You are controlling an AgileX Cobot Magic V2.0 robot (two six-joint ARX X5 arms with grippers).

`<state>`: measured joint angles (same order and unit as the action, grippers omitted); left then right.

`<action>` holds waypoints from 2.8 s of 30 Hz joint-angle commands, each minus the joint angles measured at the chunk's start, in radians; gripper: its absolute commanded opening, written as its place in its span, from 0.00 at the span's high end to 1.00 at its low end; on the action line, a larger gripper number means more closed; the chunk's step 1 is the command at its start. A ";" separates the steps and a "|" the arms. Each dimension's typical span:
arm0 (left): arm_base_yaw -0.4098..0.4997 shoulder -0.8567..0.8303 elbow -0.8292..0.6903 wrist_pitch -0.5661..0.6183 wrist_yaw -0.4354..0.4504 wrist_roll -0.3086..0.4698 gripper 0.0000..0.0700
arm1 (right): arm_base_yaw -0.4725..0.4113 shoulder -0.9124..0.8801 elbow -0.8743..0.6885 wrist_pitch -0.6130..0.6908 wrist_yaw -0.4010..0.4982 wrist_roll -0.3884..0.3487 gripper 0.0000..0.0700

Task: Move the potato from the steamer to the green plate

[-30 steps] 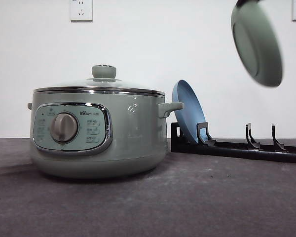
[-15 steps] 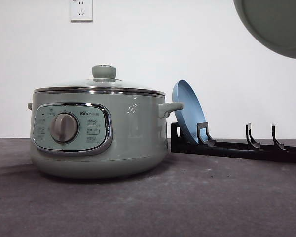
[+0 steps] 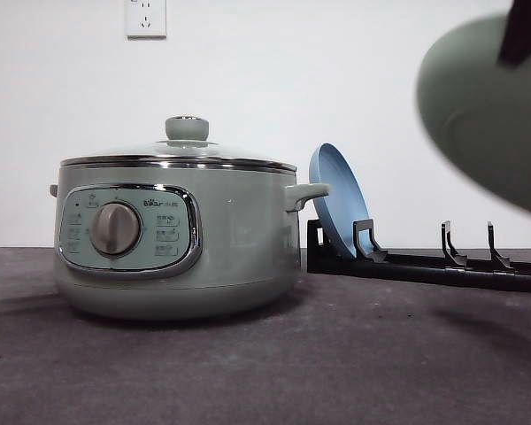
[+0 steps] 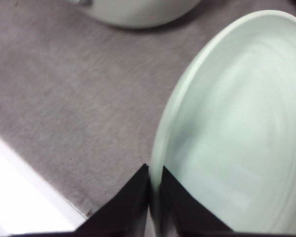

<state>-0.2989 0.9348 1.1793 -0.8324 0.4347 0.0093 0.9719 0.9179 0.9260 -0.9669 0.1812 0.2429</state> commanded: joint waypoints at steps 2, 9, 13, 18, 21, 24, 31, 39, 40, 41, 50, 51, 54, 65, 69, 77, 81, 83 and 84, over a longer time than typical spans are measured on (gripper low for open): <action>-0.004 0.005 0.024 0.010 0.005 0.009 0.00 | 0.059 0.050 -0.040 0.054 0.038 0.062 1.00; -0.005 0.005 0.024 0.010 0.005 0.009 0.00 | 0.117 0.210 -0.090 0.130 0.064 0.103 1.00; -0.005 0.005 0.024 0.009 0.005 0.009 0.00 | 0.129 0.308 -0.090 0.170 0.095 0.110 1.00; -0.005 0.005 0.024 0.009 0.005 0.009 0.00 | 0.139 0.408 -0.090 0.218 0.108 0.116 1.00; -0.005 0.005 0.024 0.009 0.005 0.009 0.00 | 0.149 0.451 -0.090 0.244 0.108 0.117 1.00; -0.005 0.005 0.024 0.009 0.005 0.010 0.00 | 0.154 0.482 -0.090 0.262 0.108 0.122 1.00; -0.005 0.005 0.024 0.009 0.005 0.010 0.00 | 0.156 0.490 -0.088 0.281 0.119 0.135 0.73; -0.004 0.005 0.024 0.009 0.005 0.010 0.00 | 0.128 0.388 -0.023 0.223 0.070 0.137 0.35; -0.004 0.005 0.024 0.009 0.005 0.010 0.00 | 0.120 0.368 -0.005 0.207 0.058 0.134 0.30; -0.005 0.005 0.024 0.009 0.005 0.010 0.00 | 0.110 0.348 0.017 0.188 0.042 0.126 0.25; -0.005 0.005 0.024 0.009 0.005 0.009 0.00 | -0.074 0.137 0.185 0.134 -0.126 0.034 0.10; -0.005 0.005 0.024 0.009 0.005 0.009 0.00 | -0.107 0.113 0.189 0.141 -0.149 0.019 0.10; -0.005 0.005 0.024 0.009 0.005 0.008 0.00 | -0.221 0.044 0.190 0.147 -0.218 -0.023 0.09; -0.005 0.005 0.024 -0.008 0.006 -0.003 0.00 | -0.637 -0.114 0.161 0.064 -0.496 -0.154 0.00; -0.005 0.005 0.024 -0.016 0.006 -0.002 0.00 | -0.681 -0.197 0.074 0.089 -0.522 -0.154 0.00; -0.005 0.006 0.024 -0.034 0.006 -0.002 0.00 | -0.682 -0.411 -0.034 0.091 -0.522 -0.093 0.00; -0.007 0.029 0.041 -0.041 0.005 -0.004 0.00 | -0.682 -0.471 -0.034 0.099 -0.522 -0.074 0.00; -0.014 0.059 0.071 -0.055 0.004 -0.006 0.00 | -0.682 -0.483 -0.034 0.099 -0.522 -0.071 0.00; -0.018 0.079 0.091 -0.066 0.002 -0.006 0.00 | -0.682 -0.484 -0.034 0.099 -0.523 -0.069 0.00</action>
<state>-0.3106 0.9932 1.2365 -0.9020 0.4338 0.0085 0.2871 0.4313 0.8803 -0.8795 -0.3398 0.1560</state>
